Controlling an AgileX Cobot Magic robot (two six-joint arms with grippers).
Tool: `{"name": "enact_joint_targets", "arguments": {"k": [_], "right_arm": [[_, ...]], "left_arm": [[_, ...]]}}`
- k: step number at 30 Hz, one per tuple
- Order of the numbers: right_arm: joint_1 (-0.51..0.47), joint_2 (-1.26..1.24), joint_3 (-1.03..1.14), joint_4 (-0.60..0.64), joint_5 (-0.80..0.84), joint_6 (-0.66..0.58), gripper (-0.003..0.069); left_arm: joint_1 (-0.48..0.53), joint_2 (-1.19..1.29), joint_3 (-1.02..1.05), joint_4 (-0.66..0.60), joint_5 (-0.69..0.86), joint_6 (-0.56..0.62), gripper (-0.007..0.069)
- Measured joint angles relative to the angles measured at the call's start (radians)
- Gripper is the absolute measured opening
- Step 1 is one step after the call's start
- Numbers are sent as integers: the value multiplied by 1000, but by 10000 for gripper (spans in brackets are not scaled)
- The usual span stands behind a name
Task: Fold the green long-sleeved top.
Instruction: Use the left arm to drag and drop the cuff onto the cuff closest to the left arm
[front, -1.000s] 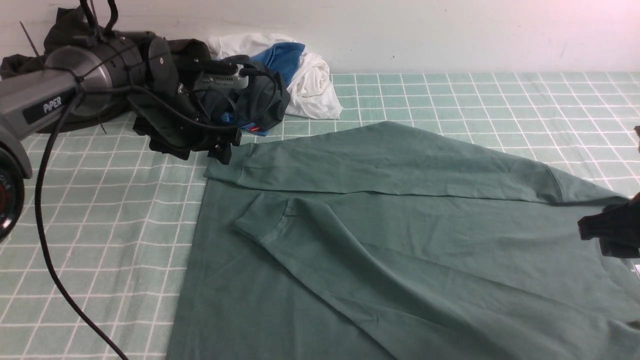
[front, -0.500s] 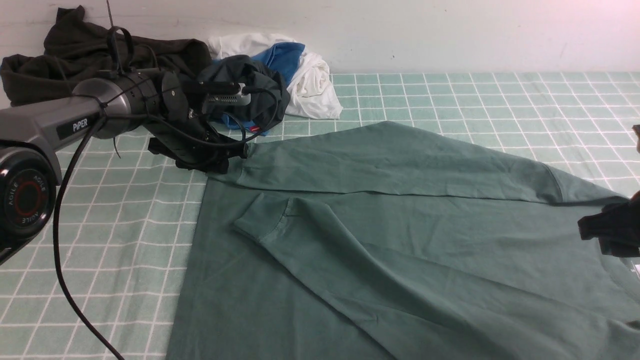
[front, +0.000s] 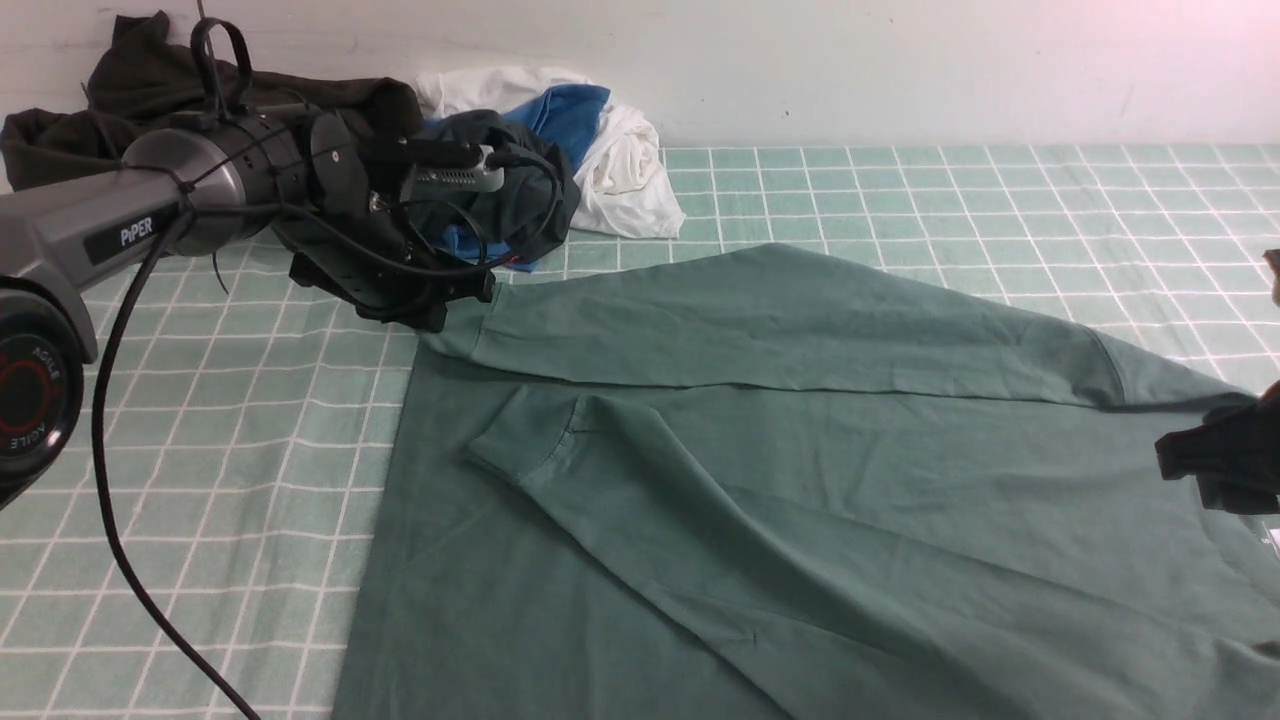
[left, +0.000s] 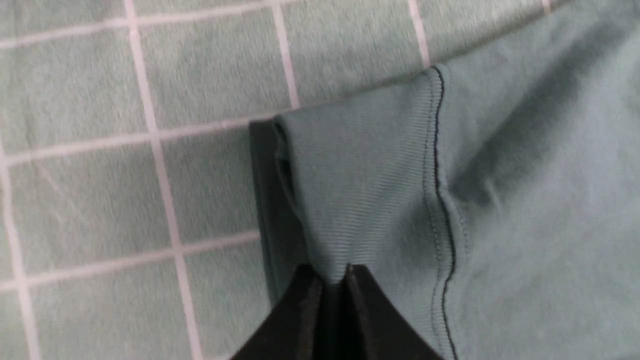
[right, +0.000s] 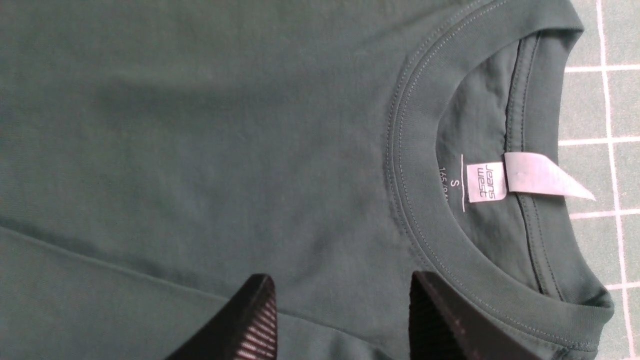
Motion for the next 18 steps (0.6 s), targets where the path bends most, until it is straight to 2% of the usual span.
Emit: {"name": "enact_joint_targets", "arguments": {"k": [5,10,13,18], "right_arm": [[0,0,0,0,-1,0,347],[0,0,0,16,-2,-1,347],[0,0,0,28,0,-2,347],[0,0,0,64,17,-39,347]], "left_arm": [[-26,-97,1,-5,109,0,27],[-42,-351,48,-71,241,-2,27],[-42,-462,147,-102,266,-2,27],[-60,-621,506,-128,241,0,27]]}}
